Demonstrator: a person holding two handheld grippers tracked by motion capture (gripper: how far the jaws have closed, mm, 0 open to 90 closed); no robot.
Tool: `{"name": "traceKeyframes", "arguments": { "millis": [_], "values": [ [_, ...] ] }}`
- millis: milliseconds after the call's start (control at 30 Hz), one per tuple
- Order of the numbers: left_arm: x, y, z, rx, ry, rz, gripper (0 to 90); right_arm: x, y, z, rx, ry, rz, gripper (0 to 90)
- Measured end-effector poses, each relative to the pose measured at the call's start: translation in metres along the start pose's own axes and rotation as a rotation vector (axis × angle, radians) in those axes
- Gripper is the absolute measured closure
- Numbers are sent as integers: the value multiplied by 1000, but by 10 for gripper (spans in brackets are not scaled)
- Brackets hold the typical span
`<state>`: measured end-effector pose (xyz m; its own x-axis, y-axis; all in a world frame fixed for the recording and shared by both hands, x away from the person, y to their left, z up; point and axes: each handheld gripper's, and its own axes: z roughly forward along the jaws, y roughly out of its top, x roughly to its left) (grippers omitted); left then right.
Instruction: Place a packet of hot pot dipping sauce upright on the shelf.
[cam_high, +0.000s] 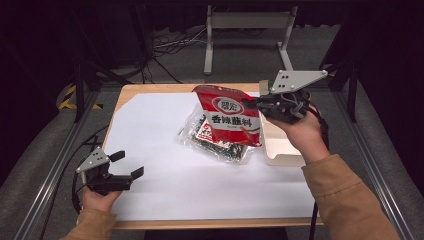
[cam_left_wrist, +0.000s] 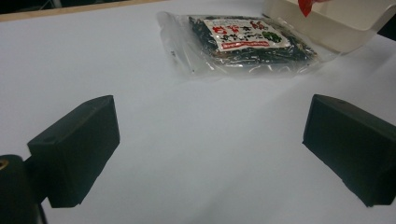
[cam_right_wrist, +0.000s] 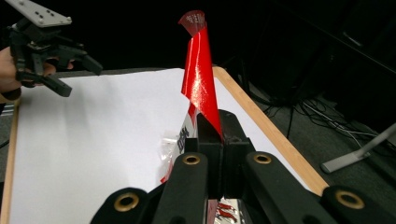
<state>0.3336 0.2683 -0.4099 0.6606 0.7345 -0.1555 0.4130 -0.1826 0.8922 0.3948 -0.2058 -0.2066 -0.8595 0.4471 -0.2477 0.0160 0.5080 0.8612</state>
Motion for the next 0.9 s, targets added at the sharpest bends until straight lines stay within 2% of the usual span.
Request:
{"name": "traceKeyframes", "arguments": {
  "millis": [267,333,733,900],
  "values": [
    [-2,-1,-3,-8,-15,-1,53,-19,-8,-15,-6,-50,22,892],
    [-2,-2,-3,-7,-14,10,54,-25,-11,-19,-3,-64,26,892],
    [0,-6,-10,-10,-4,-9,57,-51,-23,-38,-13,-125,42,892],
    [0,-6,-10,-7,0,-3,57,-62,-29,-42,-10,-148,56,892]
  ]
}}
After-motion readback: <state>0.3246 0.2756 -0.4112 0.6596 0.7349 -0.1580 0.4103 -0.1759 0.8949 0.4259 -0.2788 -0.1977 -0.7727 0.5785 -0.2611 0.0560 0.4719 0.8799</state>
